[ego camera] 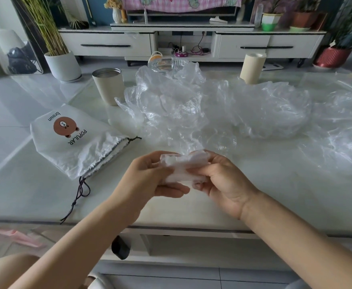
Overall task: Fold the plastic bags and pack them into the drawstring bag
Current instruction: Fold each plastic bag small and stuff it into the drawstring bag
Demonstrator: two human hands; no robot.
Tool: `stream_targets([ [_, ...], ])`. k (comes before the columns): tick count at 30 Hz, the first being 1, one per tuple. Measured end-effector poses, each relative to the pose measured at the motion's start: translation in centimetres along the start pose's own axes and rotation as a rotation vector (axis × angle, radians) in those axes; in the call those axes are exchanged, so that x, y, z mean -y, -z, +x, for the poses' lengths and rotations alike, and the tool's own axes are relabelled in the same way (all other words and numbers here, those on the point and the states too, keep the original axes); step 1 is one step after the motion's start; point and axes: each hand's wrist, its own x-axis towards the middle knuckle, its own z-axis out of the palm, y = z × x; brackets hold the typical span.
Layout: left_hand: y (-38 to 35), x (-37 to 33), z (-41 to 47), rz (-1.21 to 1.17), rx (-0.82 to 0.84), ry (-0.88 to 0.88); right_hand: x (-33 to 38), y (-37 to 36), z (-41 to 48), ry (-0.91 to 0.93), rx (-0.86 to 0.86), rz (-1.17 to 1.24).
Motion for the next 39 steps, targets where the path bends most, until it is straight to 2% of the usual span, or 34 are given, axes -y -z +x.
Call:
stream_targets([
  [5, 1.0, -0.6, 0.1, -0.242, -0.006, 0.19, 0.0, -1.0, 0.2, 0.043, 0.055, -0.145],
  [7, 1.3, -0.2, 0.0, -0.113, 0.005, 0.161, -0.2, -1.2, 0.2, 0.051, 0.072, -0.201],
  [13, 2.7, 0.6, -0.3, 0.082, -0.158, 0.021, -0.3, -1.8, 1.0, 0.004, 0.118, -0.342],
  [16, 3.6, 0.5, -0.1, 0.213, -0.247, -0.071, -0.1, -1.4, 1.4, 0.025, -0.022, -0.623],
  [18, 4.0, 0.4, -0.1, 0.306, -0.244, -0.126, 0.2, -1.5, 1.5, 0.124, -0.122, -0.649],
  [19, 4.2, 0.5, -0.1, 0.335, -0.222, -0.146, 0.3, -1.7, 1.6, 0.16, -0.085, -0.616],
  [21, 4.2, 0.5, -0.2, 0.366, -0.171, -0.169, 0.4, -2.1, 1.6, 0.131, 0.129, -0.569],
  [23, 4.3, 0.5, -0.1, 0.38, -0.166, -0.2, -0.1, -2.6, 1.8, 0.075, 0.259, -0.639],
  [27, 4.7, 0.6, 0.2, 0.357, -0.267, -0.22, -0.7, -3.3, 2.0, 0.095, 0.189, -0.704],
  [30, 4.6, 0.7, 0.2, 0.216, -0.299, -0.143, -0.9, -3.6, 2.1, 0.125, 0.217, -0.65],
  [34, 4.9, 0.1, 0.0, -0.107, -0.214, 0.131, -1.2, -4.6, 2.3, 0.24, 0.232, -0.567],
  [37, 5.0, -0.1, 0.2, -0.249, -0.144, 0.385, -1.6, -5.1, 2.4, 0.23, 0.248, -0.398],
  [39, 5.0, -0.1, 0.5, -0.27, -0.171, 0.413, -1.9, -5.3, 2.8, 0.237, 0.179, -0.336],
])
